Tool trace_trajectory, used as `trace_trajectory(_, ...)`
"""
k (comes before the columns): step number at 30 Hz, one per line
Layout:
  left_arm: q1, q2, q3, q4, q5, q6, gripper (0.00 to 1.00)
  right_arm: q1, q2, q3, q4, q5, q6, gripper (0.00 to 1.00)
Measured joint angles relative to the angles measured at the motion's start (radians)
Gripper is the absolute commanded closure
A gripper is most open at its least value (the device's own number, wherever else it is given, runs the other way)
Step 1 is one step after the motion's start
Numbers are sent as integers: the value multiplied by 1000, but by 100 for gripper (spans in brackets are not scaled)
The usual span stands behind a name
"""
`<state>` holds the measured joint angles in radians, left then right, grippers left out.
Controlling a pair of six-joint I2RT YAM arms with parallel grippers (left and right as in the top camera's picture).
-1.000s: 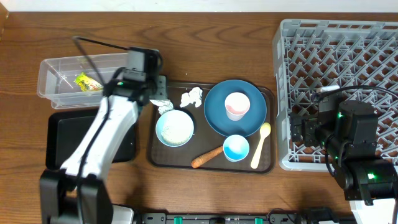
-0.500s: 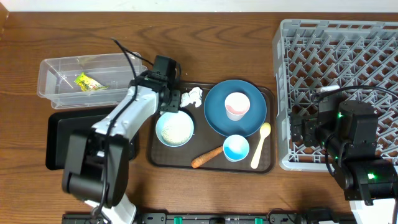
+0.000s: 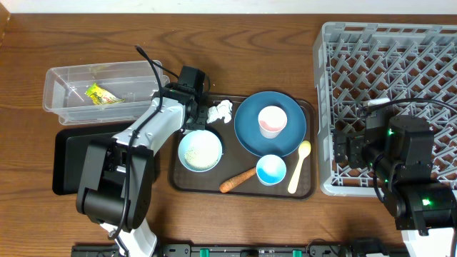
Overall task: Sort waste into correct bins and load items into the dishwasher rack
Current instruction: 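Reach the left gripper to a white tissue and grasp it, then carry the tissue left and release it into the clear bin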
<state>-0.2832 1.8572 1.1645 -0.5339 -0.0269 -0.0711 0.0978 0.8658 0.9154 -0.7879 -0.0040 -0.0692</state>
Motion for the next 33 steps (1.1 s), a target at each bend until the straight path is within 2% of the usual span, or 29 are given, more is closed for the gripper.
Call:
trace_trajectory(6, 0, -55, 0, -36, 0, 1, 92, 0, 0, 0, -1, 0, 0, 1)
trace_trajectory(15, 35, -356, 1, -236, -4, 1, 94, 0, 0, 0, -2, 0, 0, 1)
trace_trajectory(19, 133, -382, 1, -323, -22, -38, 94, 0, 0, 0, -2, 0, 0, 1)
trace_trajectory(24, 293, -382, 1, -362, -47, -128, 94, 0, 0, 0, -2, 0, 0, 1)
trace_trajectory(29, 441, -382, 1, -344, -55, -200, 94, 0, 0, 0, -2, 0, 0, 1)
trace_trajectory(33, 486, -382, 1, -250, -54, -218, 94, 0, 0, 0, -1, 0, 0, 1)
